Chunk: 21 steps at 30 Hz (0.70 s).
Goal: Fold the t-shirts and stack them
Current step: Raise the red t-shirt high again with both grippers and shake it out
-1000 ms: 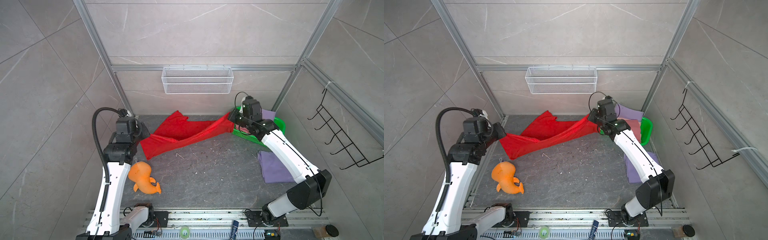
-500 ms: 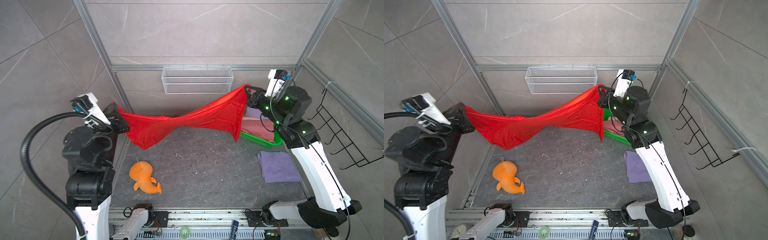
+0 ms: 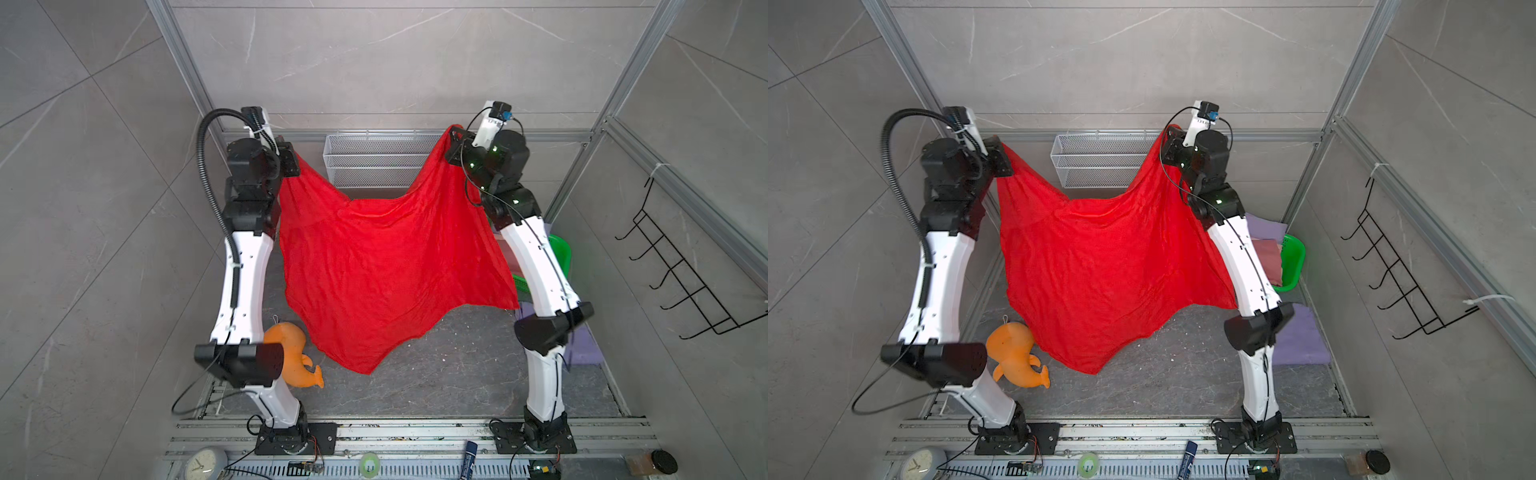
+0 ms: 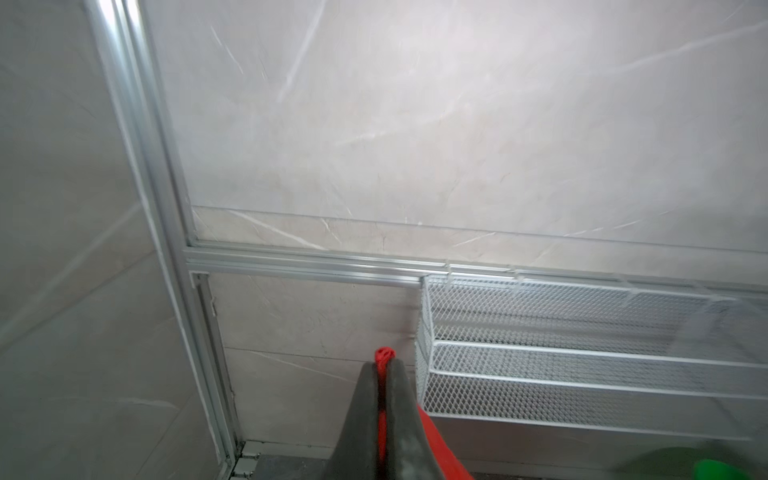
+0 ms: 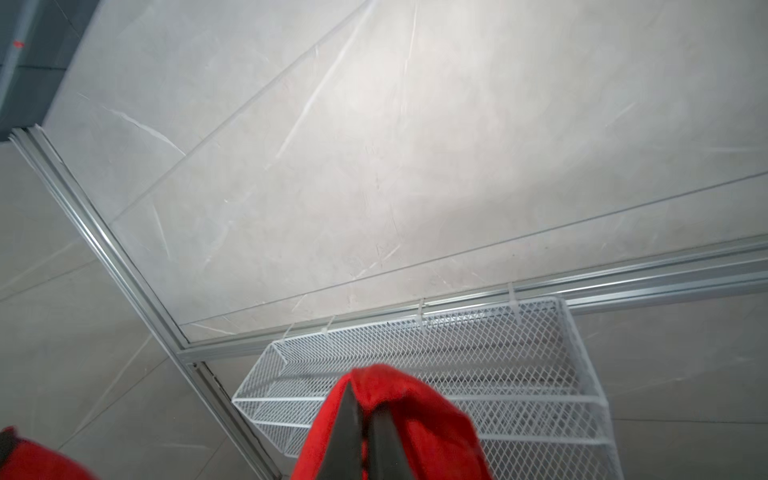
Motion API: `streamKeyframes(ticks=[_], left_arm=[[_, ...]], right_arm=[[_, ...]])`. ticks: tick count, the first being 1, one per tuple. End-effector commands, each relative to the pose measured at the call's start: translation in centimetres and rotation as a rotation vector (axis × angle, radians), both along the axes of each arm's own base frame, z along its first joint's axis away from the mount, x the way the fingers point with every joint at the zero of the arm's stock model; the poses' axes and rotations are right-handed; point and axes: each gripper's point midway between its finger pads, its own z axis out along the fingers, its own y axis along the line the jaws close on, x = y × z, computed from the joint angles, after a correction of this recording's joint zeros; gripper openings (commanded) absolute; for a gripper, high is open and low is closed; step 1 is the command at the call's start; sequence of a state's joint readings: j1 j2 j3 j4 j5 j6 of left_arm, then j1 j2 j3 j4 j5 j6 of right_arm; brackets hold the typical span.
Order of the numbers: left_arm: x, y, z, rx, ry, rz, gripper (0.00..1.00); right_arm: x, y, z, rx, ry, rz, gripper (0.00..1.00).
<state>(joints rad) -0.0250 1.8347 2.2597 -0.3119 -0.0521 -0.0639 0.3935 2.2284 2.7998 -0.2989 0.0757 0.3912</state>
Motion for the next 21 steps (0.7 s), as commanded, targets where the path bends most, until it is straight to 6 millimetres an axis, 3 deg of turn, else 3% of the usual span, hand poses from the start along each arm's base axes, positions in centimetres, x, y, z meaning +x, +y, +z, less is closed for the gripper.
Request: streamKeyframes(ticks=[1,5,9,12,15,17,19,21], left_arm=[[-3.2,0.9,8.9,-0.044,-0.231,-0.015,0.00],[-5.6,1.6,12.9,-0.062,-0.348,-0.020,0.00],[-11.4,1.1,16.3,-0.042,-0.462,-0.040,0.00],[-15.9,1.0,16.3,-0.041,-0.497,-0.042,0.00],[-17.8,1.4,12.9,-0.055,-0.403,-0.015,0.00],[-18.0,2.1,9.3,-0.078,-0.301,0.027,0.00],[-18.1,2.3,5.1,-0.098,-0.177,0.044,0.00],[-18.4,2.2,-0.1,-0.138,-0.028,0.044,0.00]], right_arm=[[-2.6,-2.9,5.3,0.087,-0.151,-0.050,0.00],[-3.9,-4.1,7.5,0.124,-0.178,-0.038,0.00],[-7.3,-4.2,10.3,0.097,-0.212,0.013,0.00],[-8.8,-4.6,10.2,0.058,-0.172,0.012,0.00],[-8.8,-5.0,6.8,0.021,-0.076,-0.008,0.00],[-9.1,-5.4,3.6,0.000,-0.001,-0.024,0.00],[-9.5,-5.9,-0.3,-0.023,0.096,-0.037,0.00],[-10.0,-6.2,-6.9,-0.056,0.258,-0.044,0.00]])
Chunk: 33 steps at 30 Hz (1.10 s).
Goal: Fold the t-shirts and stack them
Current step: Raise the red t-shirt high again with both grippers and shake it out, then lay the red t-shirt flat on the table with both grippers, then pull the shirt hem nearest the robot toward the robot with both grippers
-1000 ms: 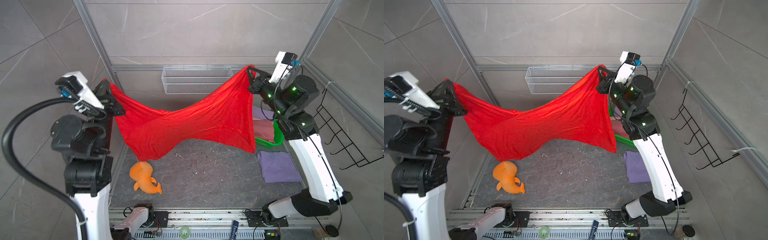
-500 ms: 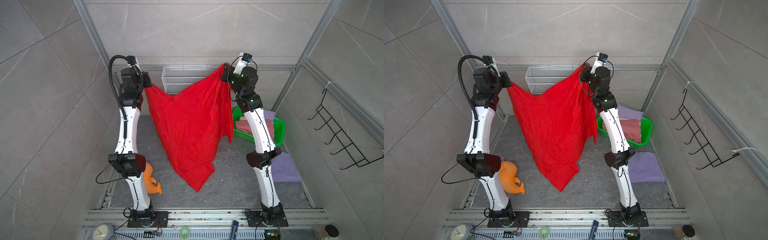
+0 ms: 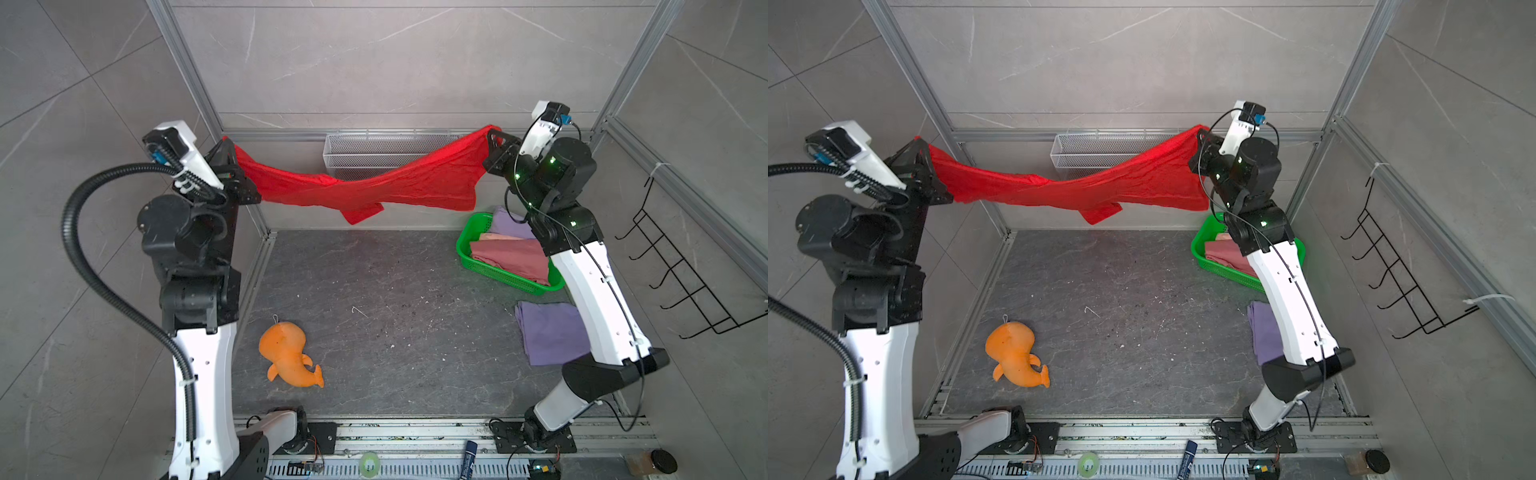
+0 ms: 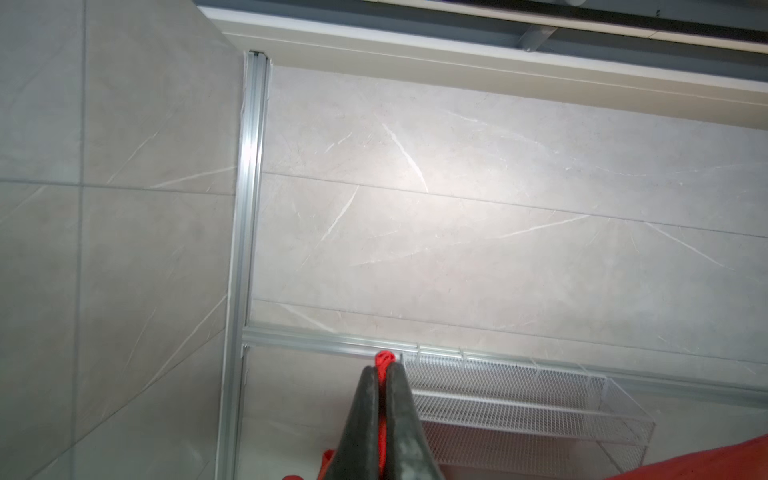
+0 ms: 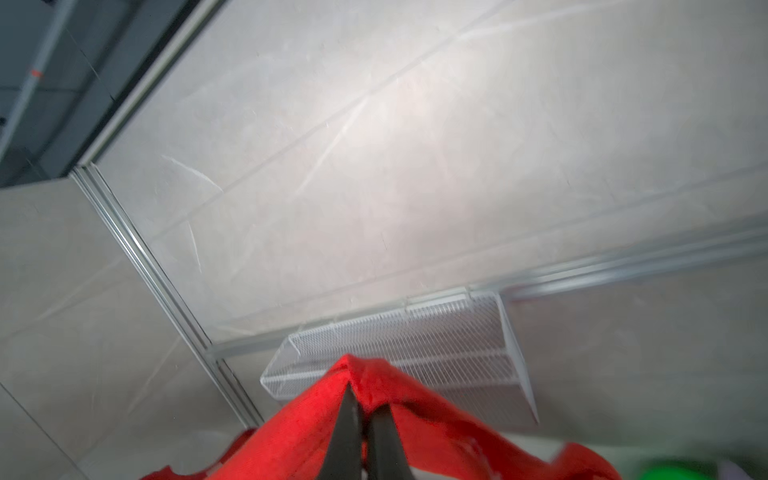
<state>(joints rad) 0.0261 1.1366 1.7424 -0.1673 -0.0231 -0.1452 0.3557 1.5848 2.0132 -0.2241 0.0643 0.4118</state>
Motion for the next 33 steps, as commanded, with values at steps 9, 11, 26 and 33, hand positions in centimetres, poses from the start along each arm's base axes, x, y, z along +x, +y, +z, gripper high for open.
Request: streamKeyframes(ticks=[9,11,26,33], left_arm=[[-2.4,-1.7,-37.8,-0.438,1.057,-0.019,0.00],[-4.0,-1.3,-40.3,-0.485,1.126,0.029,0.00],[-5.3,-1.9,-47.1,-0.486,1.469,0.072,0.00],[-4.2,-0.3,-45.3,-0.406,1.422,0.135,0.00]], right_arm=[[-4.4,1.8,-38.6,-0.078,0.850,0.080,0.00],[-5.7,2.3,-41.7,-0.117,0.933,0.069,0.00],[-8.9,0.2,-50.8,-0.293,1.211,-0.047,0.00],[-9.5,-0.3,-49.6,-0.270,1.207,-0.069,0.00]])
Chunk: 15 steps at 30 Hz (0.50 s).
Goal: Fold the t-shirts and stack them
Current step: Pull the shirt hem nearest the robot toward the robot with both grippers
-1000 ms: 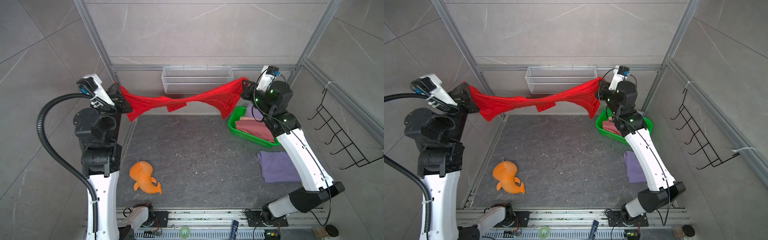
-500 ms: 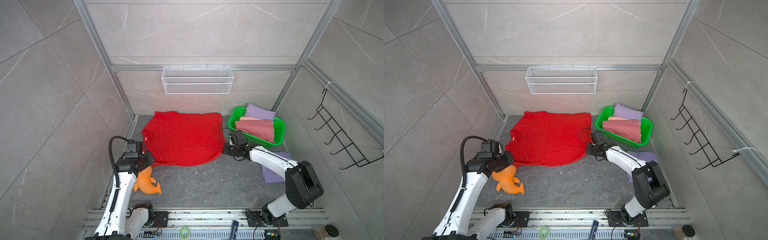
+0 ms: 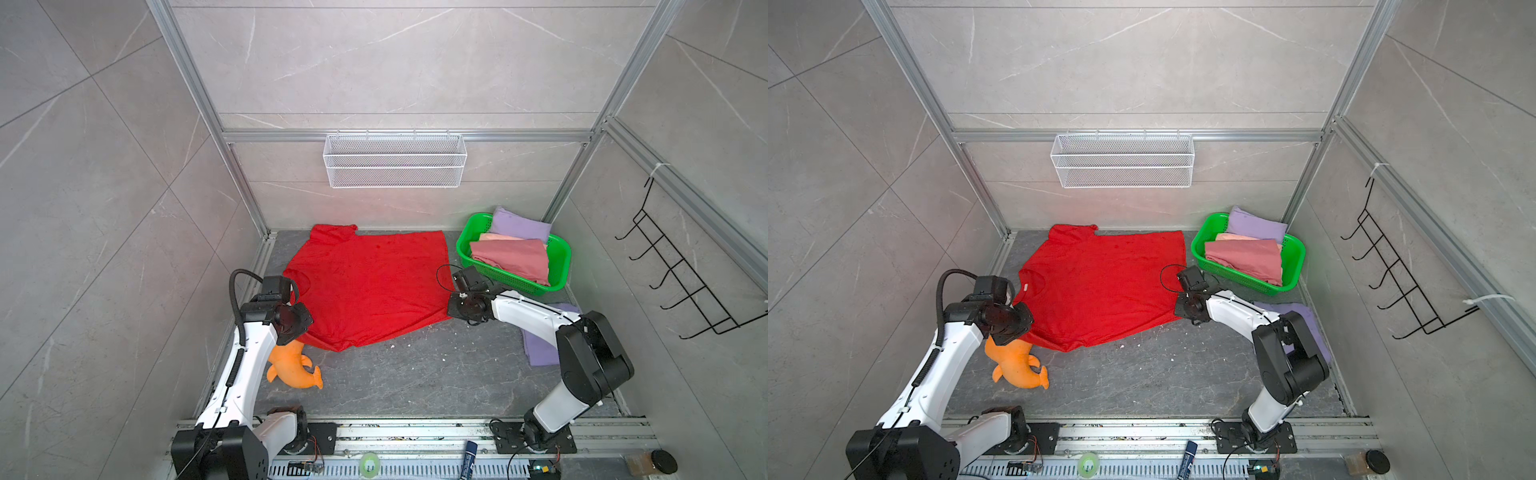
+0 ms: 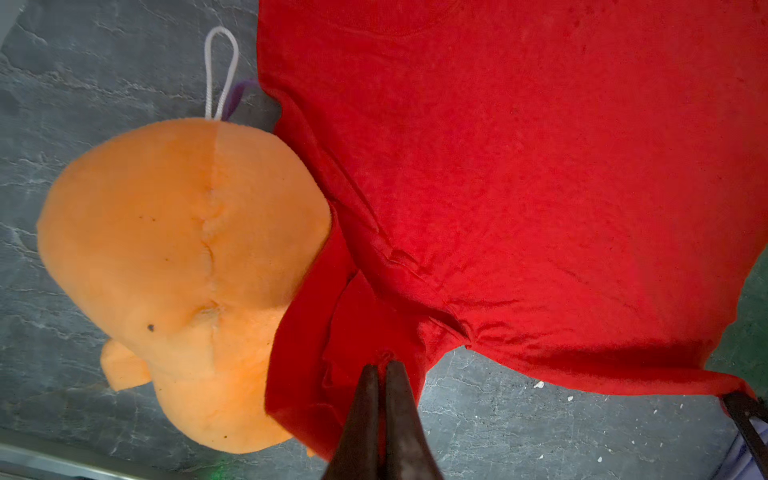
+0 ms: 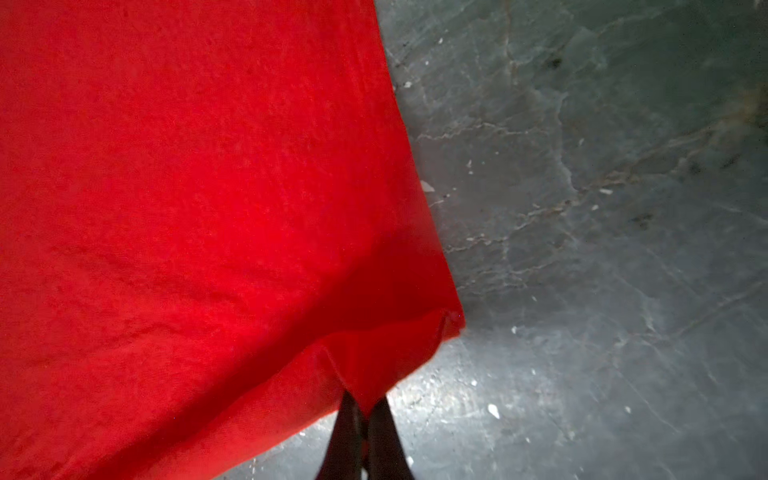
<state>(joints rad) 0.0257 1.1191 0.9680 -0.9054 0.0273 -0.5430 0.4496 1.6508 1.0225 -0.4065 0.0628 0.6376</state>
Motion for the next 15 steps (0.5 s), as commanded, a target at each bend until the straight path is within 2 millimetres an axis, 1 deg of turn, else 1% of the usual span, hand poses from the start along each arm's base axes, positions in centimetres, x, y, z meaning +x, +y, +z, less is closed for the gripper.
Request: streamKeyframes(ticks=[1,4,6,8,9,10,13,14,15], left_arm=[[1.2,0.8,2.4,0.064,-0.052,-0.024,0.00],[1.3,1.2,2.2,0.092,-0.002,-0.042,0.00],[0.7,1.5,2.1,0.114,0.056,-0.047,0.00],[0.1,1.9,2.8,0.138,0.074,-0.042,0.00],[-0.1,1.9,3.7,0.139,0.064,-0.039,0.00],[0.1,1.6,4.9,0.127,0.029,-0.047,0.00],[1.5,0.2,9.5,0.079,-0.142,-0.120,0.00],[1.9,0.1,11.0,0.095,-0.198,-0.144,0.00],[2.4,0.1,12.8,0.132,-0.288,-0.176,0.00]], right_arm=[[-0.6,-0.9,0.9,-0.011,-0.005,-0.040,0.00],[-1.1,-1.2,0.6,-0.022,0.013,-0.047,0.00],[-1.8,-1.4,0.3,-0.027,0.033,-0.049,0.00],[-2.6,-1.8,0.2,-0.032,0.055,-0.056,0.00],[-2.9,-1.9,0.4,-0.034,0.060,-0.057,0.00],[-3.1,-1.9,0.8,-0.030,0.059,-0.055,0.00],[-2.9,-1.5,1.8,-0.004,0.042,-0.039,0.00],[-2.8,-1.6,2.0,-0.008,0.036,-0.044,0.00],[-2.6,-1.6,2.1,-0.010,0.028,-0.047,0.00]])
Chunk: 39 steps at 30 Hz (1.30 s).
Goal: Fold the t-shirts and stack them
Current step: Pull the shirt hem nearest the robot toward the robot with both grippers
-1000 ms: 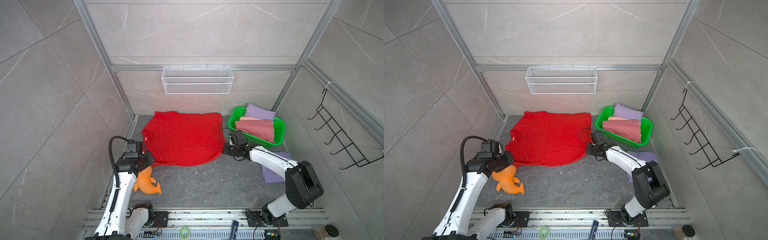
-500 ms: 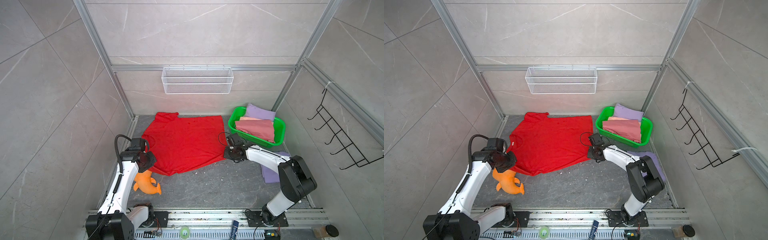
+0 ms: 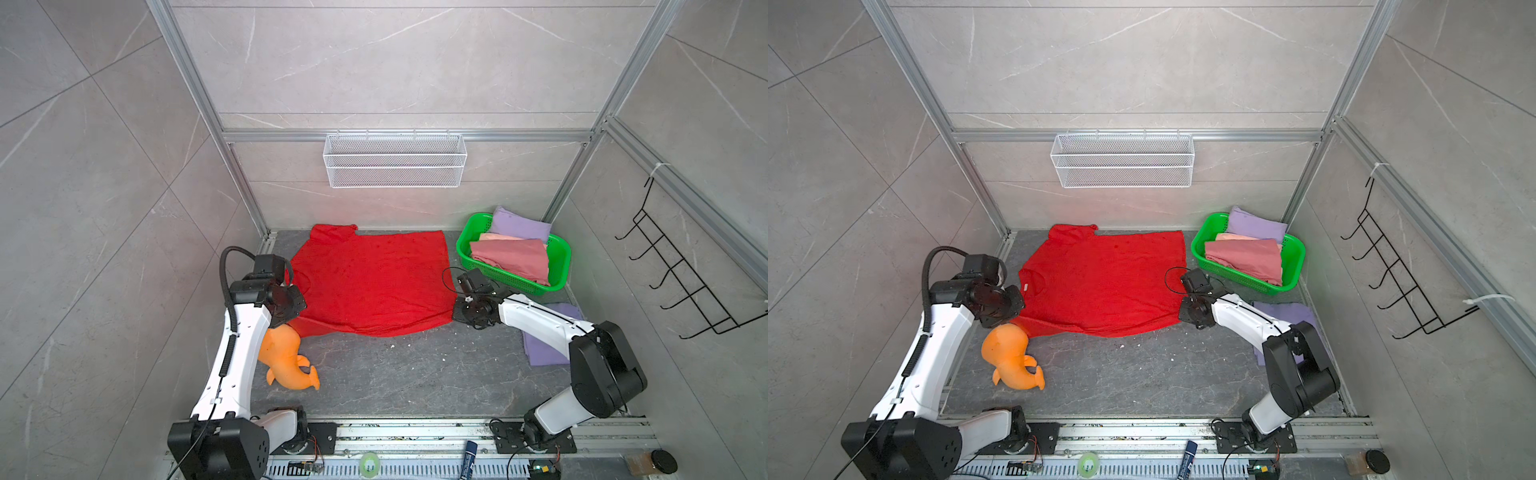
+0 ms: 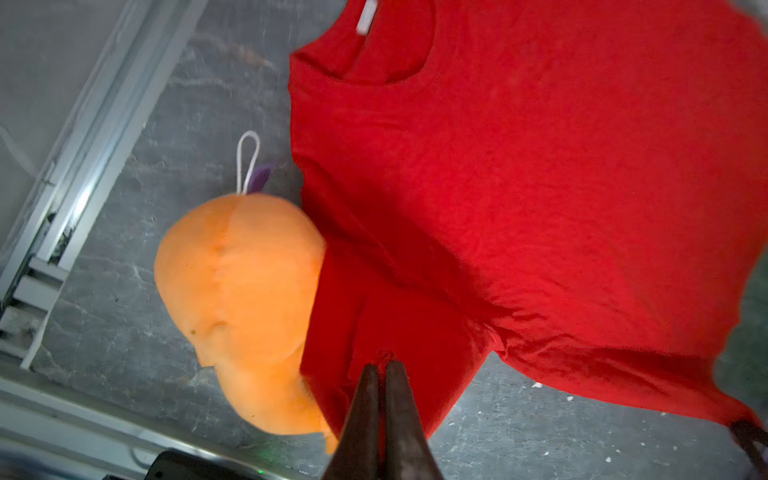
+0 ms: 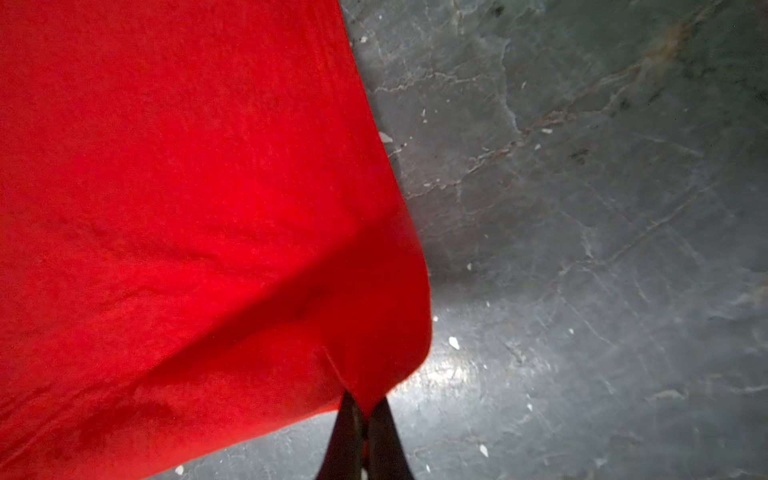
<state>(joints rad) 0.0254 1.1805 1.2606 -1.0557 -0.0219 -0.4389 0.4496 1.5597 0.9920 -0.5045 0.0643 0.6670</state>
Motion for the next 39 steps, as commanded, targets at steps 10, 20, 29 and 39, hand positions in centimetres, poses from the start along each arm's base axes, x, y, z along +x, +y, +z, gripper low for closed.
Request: streamKeyframes(ticks=[10,20,29,39], left_arm=[[-1.0,0.8,9.7,0.214,-0.334,-0.164,0.00],[-4.7,-0.1,6.7,0.148,-0.208,-0.185,0.00],[-7.1,2.6,7.9,0.302,-0.187,-0.127,0.00],[-9.0,0.4,7.5,0.239,-0.101,-0.296,0.04]], right_arm=[[1.1,1.0,-0.3,0.034,0.005,-0.010,0.00],[-0.4,-0.3,-0.5,-0.022,0.029,0.009,0.00],[-1.8,-0.7,-0.6,-0.032,0.062,0.035,0.00],[-3.7,-1.0,-3.2,-0.029,0.150,0.027,0.00]])
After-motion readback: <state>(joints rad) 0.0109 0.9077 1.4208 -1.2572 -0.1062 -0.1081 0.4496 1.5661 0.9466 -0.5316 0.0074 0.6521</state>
